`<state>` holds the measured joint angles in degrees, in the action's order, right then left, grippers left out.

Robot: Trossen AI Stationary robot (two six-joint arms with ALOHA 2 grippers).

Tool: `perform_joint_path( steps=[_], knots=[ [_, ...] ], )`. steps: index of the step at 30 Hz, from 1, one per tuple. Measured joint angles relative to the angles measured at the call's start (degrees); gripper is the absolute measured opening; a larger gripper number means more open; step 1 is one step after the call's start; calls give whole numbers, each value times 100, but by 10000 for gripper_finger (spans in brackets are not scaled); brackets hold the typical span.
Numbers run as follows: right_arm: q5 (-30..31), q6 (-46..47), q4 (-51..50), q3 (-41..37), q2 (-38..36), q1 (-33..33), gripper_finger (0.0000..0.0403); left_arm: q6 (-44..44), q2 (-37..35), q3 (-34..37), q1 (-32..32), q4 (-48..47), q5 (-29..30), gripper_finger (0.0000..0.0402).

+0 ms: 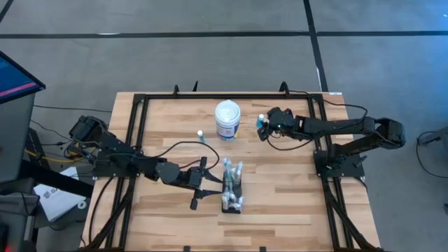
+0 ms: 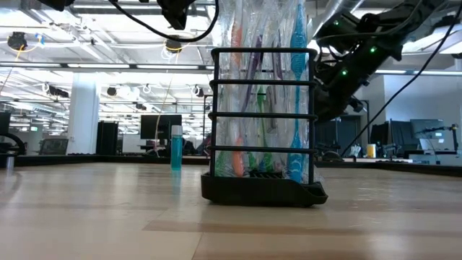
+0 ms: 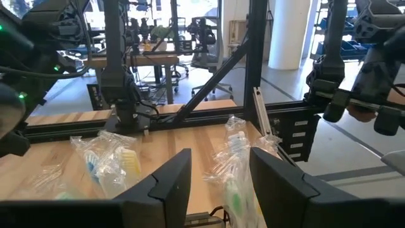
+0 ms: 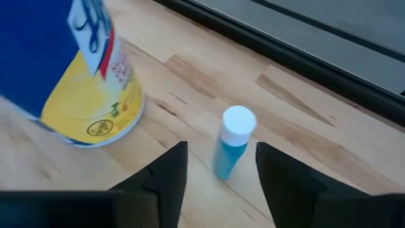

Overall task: Pick & Place toothbrushing station
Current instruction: Put the right blue mouthwash into the black mesh organizer

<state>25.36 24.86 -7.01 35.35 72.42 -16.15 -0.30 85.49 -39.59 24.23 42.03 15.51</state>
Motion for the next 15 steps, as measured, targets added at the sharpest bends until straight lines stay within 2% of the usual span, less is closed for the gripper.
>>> perform_joint_path(
  steps=[7, 15],
  knots=[
    [-2, 0, 2, 0, 0, -210, 213, 0, -4, 0, 0, 2, -2, 153],
    [-15, 0, 16, 0, 4, -380, 219, 0, -273, 0, 0, -1, -7, 153]
  ],
)
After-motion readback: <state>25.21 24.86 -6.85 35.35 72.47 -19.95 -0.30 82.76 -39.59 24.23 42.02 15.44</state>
